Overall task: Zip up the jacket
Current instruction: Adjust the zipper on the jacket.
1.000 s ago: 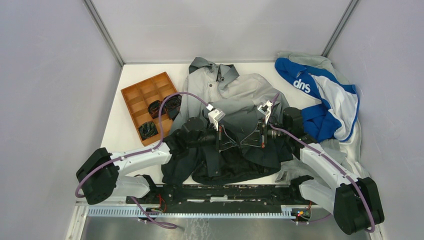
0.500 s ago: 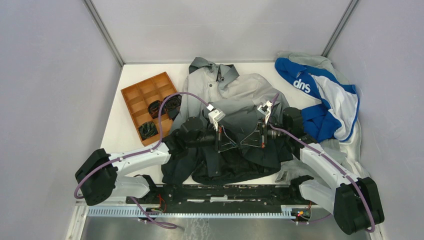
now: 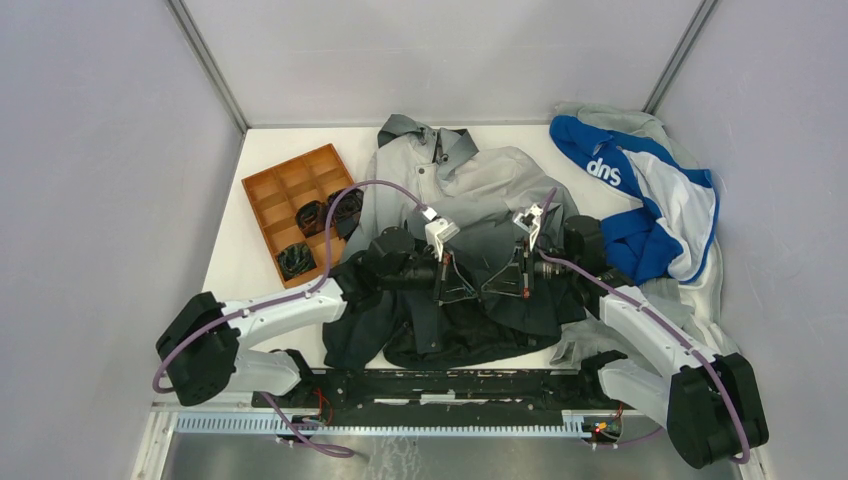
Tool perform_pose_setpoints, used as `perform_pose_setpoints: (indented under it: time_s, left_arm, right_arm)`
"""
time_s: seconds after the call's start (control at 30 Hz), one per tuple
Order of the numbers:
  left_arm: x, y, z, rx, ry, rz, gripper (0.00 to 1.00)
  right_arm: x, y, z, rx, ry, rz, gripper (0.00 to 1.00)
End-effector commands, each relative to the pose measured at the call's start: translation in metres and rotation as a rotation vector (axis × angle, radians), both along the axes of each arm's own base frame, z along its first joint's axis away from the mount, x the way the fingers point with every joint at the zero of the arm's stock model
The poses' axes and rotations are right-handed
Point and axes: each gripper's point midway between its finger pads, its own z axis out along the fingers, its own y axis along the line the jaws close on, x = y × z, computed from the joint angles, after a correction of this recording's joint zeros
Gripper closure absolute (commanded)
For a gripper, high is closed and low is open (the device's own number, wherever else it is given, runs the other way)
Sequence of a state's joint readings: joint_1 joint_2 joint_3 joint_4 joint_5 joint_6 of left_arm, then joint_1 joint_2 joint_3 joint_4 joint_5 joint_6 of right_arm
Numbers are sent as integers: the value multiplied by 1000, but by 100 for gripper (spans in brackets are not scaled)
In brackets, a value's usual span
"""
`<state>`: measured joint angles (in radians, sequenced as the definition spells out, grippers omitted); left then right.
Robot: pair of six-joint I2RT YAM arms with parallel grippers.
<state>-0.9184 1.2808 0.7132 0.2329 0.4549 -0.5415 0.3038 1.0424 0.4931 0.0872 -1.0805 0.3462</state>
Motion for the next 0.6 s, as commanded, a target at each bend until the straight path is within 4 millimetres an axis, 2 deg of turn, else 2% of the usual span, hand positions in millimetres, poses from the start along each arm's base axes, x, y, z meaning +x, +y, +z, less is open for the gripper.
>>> perform_pose_setpoints:
  time_s: [0.0,0.07,0.3,0.43,0.57]
  left_arm:
    - [-13,-7,6,20,-28,-112,98]
    - [-16,-9,4,31,-11,-129,96]
    - [-19,-11,-7,74,55,-137,67]
    - [-13,-2,0,80,21,-79,54]
    - [4,13,3,101,-9,59,46]
  right_arm:
    - [17,-6,-3,-75,-147,-34,100]
    - [18,-10,-8,-112,-173,-32,100]
    - [23,-26,-31,-272,-267,-10,100]
    - [26,-40,-47,-391,-305,8,100]
    - [21,-47,-65,-451,-288,48,100]
